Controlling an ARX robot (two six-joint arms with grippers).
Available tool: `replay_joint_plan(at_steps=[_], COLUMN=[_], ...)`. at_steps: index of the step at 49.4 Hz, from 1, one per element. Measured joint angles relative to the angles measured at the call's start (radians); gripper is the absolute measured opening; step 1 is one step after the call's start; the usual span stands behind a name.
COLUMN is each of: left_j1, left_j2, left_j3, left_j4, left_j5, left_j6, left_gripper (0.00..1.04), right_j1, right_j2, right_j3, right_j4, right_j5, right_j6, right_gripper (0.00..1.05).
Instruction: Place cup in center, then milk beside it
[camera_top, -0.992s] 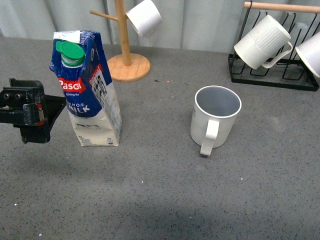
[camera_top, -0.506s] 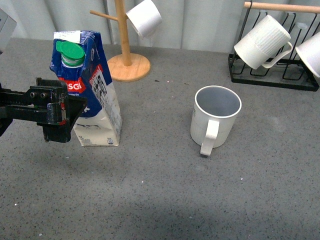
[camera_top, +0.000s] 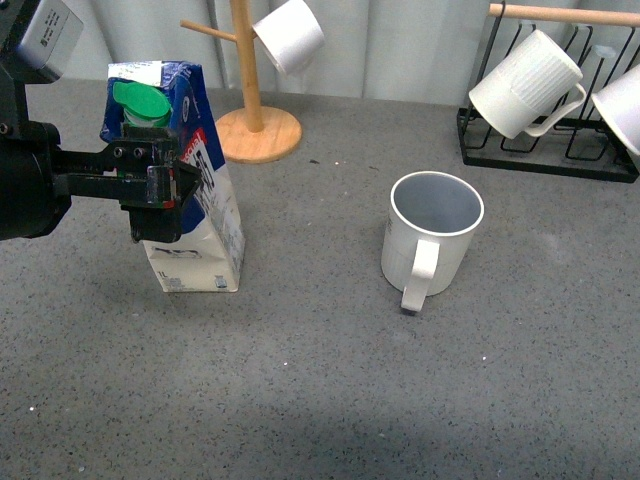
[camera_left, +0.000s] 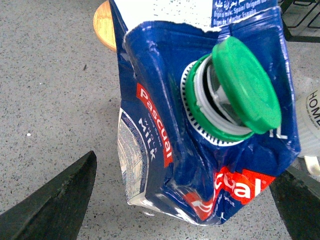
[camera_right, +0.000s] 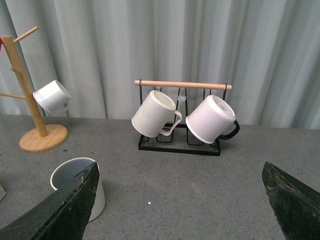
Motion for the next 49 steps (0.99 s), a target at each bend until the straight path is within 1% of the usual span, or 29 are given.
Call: replay_joint_plan(at_steps=[5, 7, 12, 15, 17, 24, 29, 34, 36, 49], left_j1=[0.000, 0.000, 0.000, -0.001, -0.003, -0.010, -0.031, -0.068, -0.084, -0.192], left_j2=[0.007, 0.008, 0.008, 0.008, 0.008, 0.006, -0.010, -0.030, -0.032, 0.005], left_j3=[0.009, 0.011, 0.016, 0.018, 0.019, 0.020, 0.020, 0.020, 0.020, 0.044], left_j4=[0.000, 0.000, 0.000, 0.000, 0.000, 0.000, 0.000, 0.003, 0.012, 0.077], left_j5=[-0.010, -0.014, -0.013, -0.013, -0.013, -0.017, -0.027, -0.052, -0.068, -0.158], left_j6=[-0.007, -0.011, -0.021, -0.024, -0.025, -0.028, -0.041, -0.055, -0.063, -0.099], left_gripper=[0.98, 0.93, 0.77, 0.70, 0.62, 0.45, 0.24, 0.06, 0.04, 0.04], right_j1=[0.000, 0.000, 0.000, 0.000, 0.000, 0.000, 0.000, 0.000, 0.000, 0.000], right_j2=[0.000, 0.000, 0.000, 0.000, 0.000, 0.000, 0.000, 0.000, 0.000, 0.000], right_j3=[0.000, 0.000, 0.000, 0.000, 0.000, 0.000, 0.000, 0.000, 0.000, 0.000], right_j4=[0.000, 0.000, 0.000, 0.000, 0.000, 0.000, 0.000, 0.000, 0.000, 0.000], right_j5=[0.000, 0.000, 0.000, 0.000, 0.000, 0.000, 0.000, 0.000, 0.000, 0.000], right_j6=[0.000, 0.000, 0.000, 0.000, 0.000, 0.000, 0.000, 0.000, 0.000, 0.000], right_gripper=[0.95, 0.95, 0.95, 0.95, 0.95, 0.95, 0.95, 0.95, 0.95, 0.95])
